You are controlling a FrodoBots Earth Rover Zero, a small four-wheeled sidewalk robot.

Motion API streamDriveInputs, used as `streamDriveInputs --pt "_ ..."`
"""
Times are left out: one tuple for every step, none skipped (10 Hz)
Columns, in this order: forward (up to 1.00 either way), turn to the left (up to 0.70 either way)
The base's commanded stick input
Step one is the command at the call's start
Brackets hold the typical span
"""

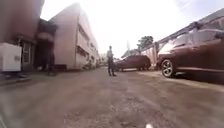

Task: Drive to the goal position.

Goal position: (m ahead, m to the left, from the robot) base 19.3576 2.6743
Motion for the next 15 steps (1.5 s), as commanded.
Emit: streamDriveInputs --pt "0.70 0.01" --pt "0.70 0.01" --pt "0.70 0.01" --pt "0.70 0.01" --pt "0.70 0.01" --pt "0.70 0.01" --pt "0.70 0.01" --pt "0.70 0.01" --pt "0.70 0.01" --pt "0.70 0.01" --pt "0.70 0.01" --pt "0.70 0.01" --pt "0.70 0.01" --pt "0.70 0.01" --pt "0.70 0.01"
